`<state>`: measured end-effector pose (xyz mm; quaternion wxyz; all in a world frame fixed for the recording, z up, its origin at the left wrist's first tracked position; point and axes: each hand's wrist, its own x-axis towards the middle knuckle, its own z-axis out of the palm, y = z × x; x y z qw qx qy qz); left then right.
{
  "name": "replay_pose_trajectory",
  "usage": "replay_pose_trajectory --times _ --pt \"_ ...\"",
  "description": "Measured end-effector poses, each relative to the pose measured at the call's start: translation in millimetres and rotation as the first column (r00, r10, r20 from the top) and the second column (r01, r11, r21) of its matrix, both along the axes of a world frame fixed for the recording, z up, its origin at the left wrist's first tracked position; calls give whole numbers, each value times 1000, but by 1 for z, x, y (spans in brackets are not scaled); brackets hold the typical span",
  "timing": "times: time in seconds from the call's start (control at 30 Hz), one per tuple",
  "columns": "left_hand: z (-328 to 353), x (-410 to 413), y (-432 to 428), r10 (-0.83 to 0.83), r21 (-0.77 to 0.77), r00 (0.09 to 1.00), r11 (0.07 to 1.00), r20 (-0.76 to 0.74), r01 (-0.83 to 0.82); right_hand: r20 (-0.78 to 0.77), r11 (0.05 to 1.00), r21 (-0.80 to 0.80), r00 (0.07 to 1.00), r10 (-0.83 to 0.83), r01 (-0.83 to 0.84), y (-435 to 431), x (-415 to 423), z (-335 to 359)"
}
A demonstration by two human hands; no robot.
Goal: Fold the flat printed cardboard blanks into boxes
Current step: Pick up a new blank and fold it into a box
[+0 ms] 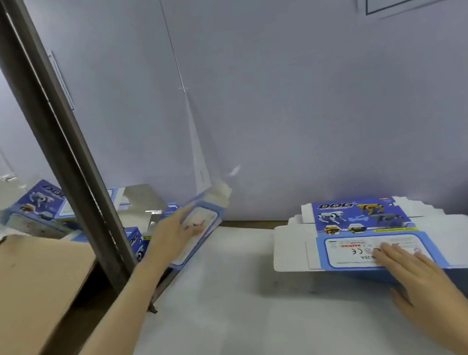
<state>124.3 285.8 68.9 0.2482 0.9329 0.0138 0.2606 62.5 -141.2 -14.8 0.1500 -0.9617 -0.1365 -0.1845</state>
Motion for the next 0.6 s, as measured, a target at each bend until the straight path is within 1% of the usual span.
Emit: replay_pose_trajectory --times 0.03,0.07,0.1,0.13,0.17,0.2,0.23,0.27,0.3,0.33,0.37,0.4,0.43,0.47,0.53,0.6 --pt "12 -2 8 40 -206 998 978 58 -27 -18 1000 10 1000 -6 7 1 1 -1" --pt "27 -3 13 74 -453 987 891 142 -2 -2 1000 -20 1000 -17 17 2 2 -2" --pt "43 -2 18 104 -691 972 719 210 72 10 998 -64 1000 -23 24 4 0 -1" --pt "60 -2 20 134 -857 951 480 280 185 5 993 -109 999 -39 40 5 1 -2" --pt "77 2 22 167 -925 929 253 330 283 1 988 -148 999 -52 52 5 2 -4" --pt "90 8 24 182 -942 927 128 329 309 -1 988 -141 998 -61 60 5 3 -4" --pt "98 12 20 164 -963 949 60 268 261 1 992 -113 999 -50 50 4 5 -5" --pt "102 12 11 129 -985 980 106 152 139 -5 993 -109 999 -38 37 6 2 -3" --pt "98 11 -2 63 -965 995 255 72 54 9 989 -144 1000 -21 22 7 3 -2" --pt "86 8 -17 -17 -865 998 498 58 59 -10 981 -193 1000 -21 18 5 5 -2" --pt "75 7 -39 -124 -723 992 682 30 107 -3 984 -177 1000 -7 7 2 7 -1" --pt "62 7 -60 -222 -602 975 783 -33 158 11 977 -214 1000 0 2 2 5 4" --pt "48 5 -79 -341 -534 935 811 -100 239 28 968 -249 999 18 -11 2 4 7" --pt "32 -3 -101 -431 -459 884 832 -182 311 28 972 -235 999 20 -13 -3 4 3" --pt "-2 -17 -143 -496 -197 819 868 -289 456 -24 974 -225 1000 -14 8 -4 3 6" --pt "-33 -32 -186 -499 23 790 840 -356 542 14 990 -136 1000 26 -23 -1 -1 9"
